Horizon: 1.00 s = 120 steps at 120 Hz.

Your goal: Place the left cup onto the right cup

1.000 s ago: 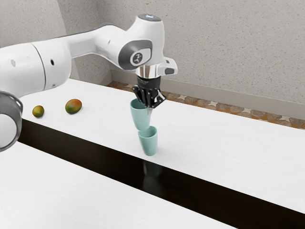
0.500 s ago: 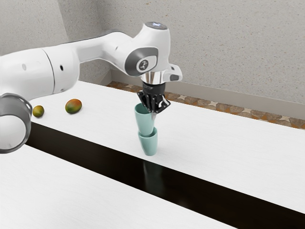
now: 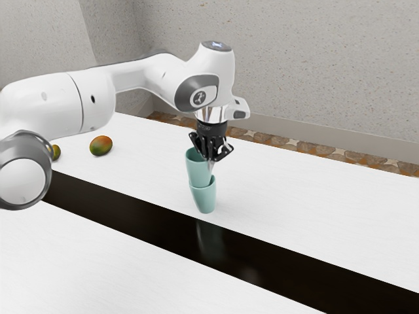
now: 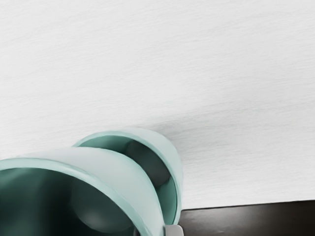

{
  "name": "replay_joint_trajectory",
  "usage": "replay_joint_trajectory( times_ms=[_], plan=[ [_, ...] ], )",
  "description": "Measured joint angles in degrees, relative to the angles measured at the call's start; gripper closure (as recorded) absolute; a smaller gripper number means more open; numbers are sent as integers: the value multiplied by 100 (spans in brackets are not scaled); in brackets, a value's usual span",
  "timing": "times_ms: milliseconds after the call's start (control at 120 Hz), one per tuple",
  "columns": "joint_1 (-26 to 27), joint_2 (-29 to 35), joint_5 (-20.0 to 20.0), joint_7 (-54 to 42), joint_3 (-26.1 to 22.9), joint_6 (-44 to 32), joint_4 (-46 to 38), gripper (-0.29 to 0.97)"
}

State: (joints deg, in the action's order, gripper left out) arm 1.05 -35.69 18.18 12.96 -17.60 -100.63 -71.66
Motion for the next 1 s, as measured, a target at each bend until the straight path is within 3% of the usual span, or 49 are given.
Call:
replay_joint_trajectory(
  times_ms=[217,375,683,1000],
  plan=[
    [2,-2,-71,12,-24,13,0,35],
    [45,288,-90,58,-35,143,0,17],
    [80,1272,-196,123,0,279,-633,4],
    [834,2779,-953,60,1383,339,-2037,1]
  ],
)
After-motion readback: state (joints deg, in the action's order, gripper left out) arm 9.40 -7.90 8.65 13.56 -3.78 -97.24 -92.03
